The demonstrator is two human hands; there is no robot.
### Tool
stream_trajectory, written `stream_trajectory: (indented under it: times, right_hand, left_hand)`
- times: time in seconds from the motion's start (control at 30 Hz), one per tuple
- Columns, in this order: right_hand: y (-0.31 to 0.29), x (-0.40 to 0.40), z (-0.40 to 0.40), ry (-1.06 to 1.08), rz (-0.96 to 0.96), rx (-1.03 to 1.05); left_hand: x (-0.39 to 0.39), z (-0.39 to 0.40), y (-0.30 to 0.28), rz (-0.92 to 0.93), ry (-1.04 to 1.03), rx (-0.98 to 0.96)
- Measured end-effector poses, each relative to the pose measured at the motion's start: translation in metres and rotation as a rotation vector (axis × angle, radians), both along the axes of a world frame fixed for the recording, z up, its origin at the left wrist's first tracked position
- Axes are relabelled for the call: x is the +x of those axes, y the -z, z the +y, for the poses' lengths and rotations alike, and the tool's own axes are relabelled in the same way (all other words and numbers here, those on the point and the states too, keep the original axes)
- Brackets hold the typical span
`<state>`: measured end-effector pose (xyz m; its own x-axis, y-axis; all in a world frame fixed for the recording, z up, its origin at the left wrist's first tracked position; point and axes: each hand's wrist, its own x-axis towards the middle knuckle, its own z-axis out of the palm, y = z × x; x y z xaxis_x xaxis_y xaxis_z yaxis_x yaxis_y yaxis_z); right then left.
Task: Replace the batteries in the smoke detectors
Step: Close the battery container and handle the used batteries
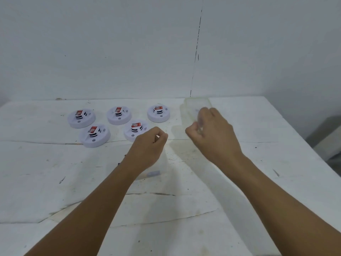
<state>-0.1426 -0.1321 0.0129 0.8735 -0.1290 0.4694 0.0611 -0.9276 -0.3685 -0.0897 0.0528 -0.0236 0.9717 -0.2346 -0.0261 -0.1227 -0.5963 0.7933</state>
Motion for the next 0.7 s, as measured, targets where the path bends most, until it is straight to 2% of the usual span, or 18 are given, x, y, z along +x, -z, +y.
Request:
stream_trajectory:
  times: [0.2,0.33,0.4,0.5,0.6,0.7]
  right_hand:
    - [-0.029,-0.002,-0.01,-0.011,-0.157,0.512]
    - [-0.025,-0.001,-0.017,-0.007,-0.183,0.838]
    - [-0.016,0.007,-0.02,0.013,-0.106,1.053]
    - [0.01,0.017,-0.016,-0.037,0.168,1.299]
    - [0.039,0.014,0.006,-0.079,0.438,1.273]
    - [0.056,0.013,0.027,-0.127,0.519,1.181]
  left_hand:
    - [0.007,-0.019,-0.004,0.132,-0.035,-0.094]
    - [0.011,-0.021,-0.014,0.171,-0.132,-0.305]
    - [0.011,-0.014,-0.021,0.098,-0.177,-0.363]
    - [0.008,0.015,-0.029,0.015,-0.198,-0.342]
    - [0.002,0.051,-0.026,0.059,-0.208,-0.273]
    - [-0.011,0.077,-0.015,0.074,-0.284,-0.171]
